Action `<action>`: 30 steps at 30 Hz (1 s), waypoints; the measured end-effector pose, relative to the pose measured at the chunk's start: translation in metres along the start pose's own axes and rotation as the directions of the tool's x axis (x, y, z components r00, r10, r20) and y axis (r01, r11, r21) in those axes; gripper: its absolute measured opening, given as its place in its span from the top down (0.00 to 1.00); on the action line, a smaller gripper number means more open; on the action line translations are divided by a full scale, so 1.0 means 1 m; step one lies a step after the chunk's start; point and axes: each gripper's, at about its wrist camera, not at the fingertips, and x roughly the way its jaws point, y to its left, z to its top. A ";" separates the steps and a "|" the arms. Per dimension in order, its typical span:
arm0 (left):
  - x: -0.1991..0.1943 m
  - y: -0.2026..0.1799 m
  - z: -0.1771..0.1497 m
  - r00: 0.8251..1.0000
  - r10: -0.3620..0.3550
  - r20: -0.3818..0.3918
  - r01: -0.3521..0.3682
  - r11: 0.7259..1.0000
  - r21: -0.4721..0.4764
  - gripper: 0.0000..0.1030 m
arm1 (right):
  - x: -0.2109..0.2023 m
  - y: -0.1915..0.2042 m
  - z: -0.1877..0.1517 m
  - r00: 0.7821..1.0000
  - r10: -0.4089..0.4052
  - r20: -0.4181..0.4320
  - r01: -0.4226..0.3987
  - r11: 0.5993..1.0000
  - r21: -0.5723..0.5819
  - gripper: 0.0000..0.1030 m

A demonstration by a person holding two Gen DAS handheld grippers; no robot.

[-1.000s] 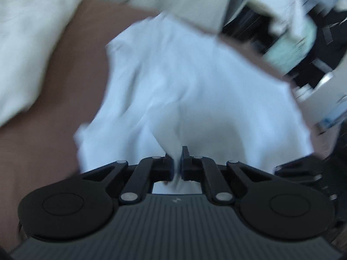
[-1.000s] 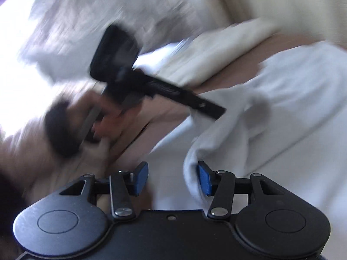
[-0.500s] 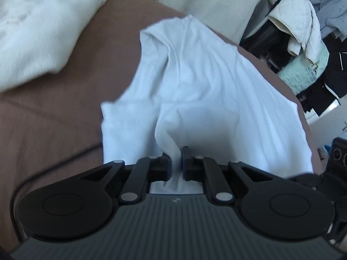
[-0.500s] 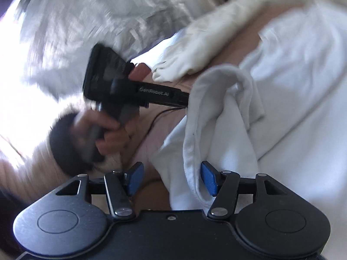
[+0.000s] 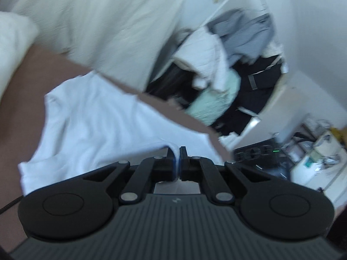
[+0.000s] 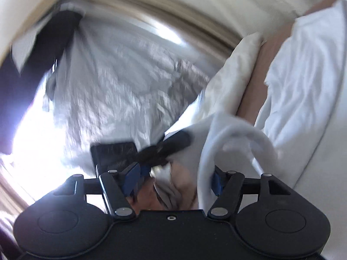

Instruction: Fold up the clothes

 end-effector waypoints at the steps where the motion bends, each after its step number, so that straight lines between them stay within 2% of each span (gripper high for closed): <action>1: 0.000 -0.006 0.001 1.000 -0.022 0.005 0.022 0.999 0.023 0.97 | -0.002 -0.003 0.001 1.000 0.023 0.018 -0.024 0.999 0.034 0.30; 3: 0.002 -0.020 -0.001 0.999 -0.030 -0.012 0.031 0.995 0.094 0.97 | -0.004 -0.008 0.003 0.997 0.056 0.056 -0.061 0.995 0.084 0.30; 4: 0.002 -0.027 -0.003 0.999 -0.030 -0.020 0.033 0.991 0.130 0.97 | -0.006 -0.006 0.003 0.995 0.039 0.096 -0.047 0.996 0.079 0.30; 6: 0.002 -0.038 -0.006 0.999 -0.032 -0.009 0.033 0.980 0.195 0.97 | -0.013 0.002 0.002 0.978 -0.019 0.206 0.011 0.999 0.040 0.45; 7: 0.002 -0.043 -0.004 0.999 -0.031 0.019 0.026 0.974 0.227 0.97 | -0.020 0.012 0.005 0.962 -0.037 0.269 0.043 0.999 -0.019 0.66; 8: 0.003 -0.049 -0.002 0.998 -0.031 0.047 0.018 0.966 0.258 0.97 | -0.023 0.024 0.009 0.957 -0.030 0.287 0.058 0.994 -0.089 0.74; 9: 0.006 -0.053 0.004 0.997 -0.019 0.069 -0.001 0.960 0.281 0.97 | -0.027 0.041 0.016 0.958 -0.036 0.283 0.093 0.977 -0.192 0.76; 10: 0.013 -0.057 0.015 0.997 0.011 0.083 -0.035 0.955 0.295 0.97 | -0.026 0.059 0.022 0.956 -0.068 0.286 0.158 0.939 -0.305 0.76; 11: 0.020 -0.059 0.027 0.993 0.049 0.103 -0.079 0.948 0.307 0.96 | -0.022 0.075 0.028 0.951 -0.108 0.290 0.228 0.878 -0.420 0.77; 13: 0.033 -0.055 0.046 0.975 0.151 0.164 -0.195 0.934 0.299 0.94 | -0.010 0.090 0.050 0.941 -0.182 0.285 0.319 0.760 -0.567 0.77; 14: 0.039 -0.046 0.050 0.968 0.180 0.174 -0.222 0.938 0.266 0.94 | -0.004 0.088 0.064 0.926 -0.232 0.297 0.370 0.713 -0.596 0.77; 15: 0.043 -0.034 0.052 0.966 0.195 0.169 -0.229 0.949 0.216 0.94 | 0.001 0.081 0.082 0.894 -0.308 0.326 0.447 0.656 -0.608 0.77; 16: 0.046 -0.020 0.050 0.966 0.209 0.153 -0.233 0.959 0.162 0.94 | 0.001 0.070 0.096 0.860 -0.371 0.351 0.510 0.635 -0.580 0.76; 17: 0.047 -0.005 0.043 0.968 0.220 0.122 -0.233 0.967 0.103 0.94 | 0.000 0.057 0.108 0.835 -0.418 0.358 0.550 0.639 -0.537 0.75; 18: 0.048 0.010 0.036 0.969 0.235 0.073 -0.239 0.970 0.051 0.94 | -0.004 0.040 0.118 0.823 -0.454 0.342 0.569 0.662 -0.488 0.74; 19: 0.050 0.022 0.025 0.964 0.265 -0.008 -0.265 0.964 0.017 0.94 | -0.008 0.024 0.121 0.796 -0.509 0.328 0.605 0.669 -0.431 0.71; 20: 0.053 0.033 0.015 0.948 0.301 -0.099 -0.303 0.953 0.000 0.94 | -0.012 0.007 0.124 0.767 -0.562 0.310 0.642 0.670 -0.373 0.65; 21: 0.056 0.041 0.007 0.929 0.326 -0.174 -0.332 0.943 -0.007 0.94 | -0.018 -0.009 0.118 0.722 -0.625 0.296 0.691 0.643 -0.329 0.63; 22: 0.056 0.048 0.001 0.918 0.330 -0.217 -0.343 0.939 -0.023 0.94 | -0.024 -0.022 0.110 0.684 -0.666 0.299 0.729 0.615 -0.299 0.61; 23: 0.056 0.053 -0.002 0.919 0.315 -0.237 -0.337 0.940 -0.058 0.94 | -0.030 -0.034 0.100 0.672 -0.671 0.312 0.740 0.613 -0.276 0.60; 24: 0.057 0.057 -0.002 0.928 0.284 -0.242 -0.315 0.944 -0.100 0.94 | -0.037 -0.047 0.092 0.684 -0.662 0.306 0.729 0.639 -0.246 0.55; 25: 0.060 0.059 -0.001 0.937 0.257 -0.237 -0.292 0.947 -0.130 0.89 | -0.040 -0.058 0.090 0.705 -0.655 0.272 0.708 0.674 -0.212 0.50; 26: 0.065 0.059 0.002 0.943 0.242 -0.230 -0.279 0.949 -0.145 0.78 | -0.041 -0.068 0.090 0.732 -0.640 0.232 0.679 0.715 -0.168 0.50; 27: 0.071 0.057 0.004 0.944 0.240 -0.225 -0.276 0.950 -0.143 0.73 | -0.042 -0.076 0.093 0.756 -0.621 0.209 0.650 0.749 -0.129 0.50; 28: 0.079 0.053 0.005 0.938 0.263 -0.225 -0.292 0.950 -0.109 0.66 | -0.043 -0.080 0.095 0.771 -0.606 0.197 0.631 0.770 -0.099 0.49; 30: 0.091 0.046 0.005 0.907 0.349 -0.234 -0.358 0.934 0.004 0.63 | -0.043 -0.085 0.100 0.783 -0.591 0.195 0.611 0.788 -0.067 0.44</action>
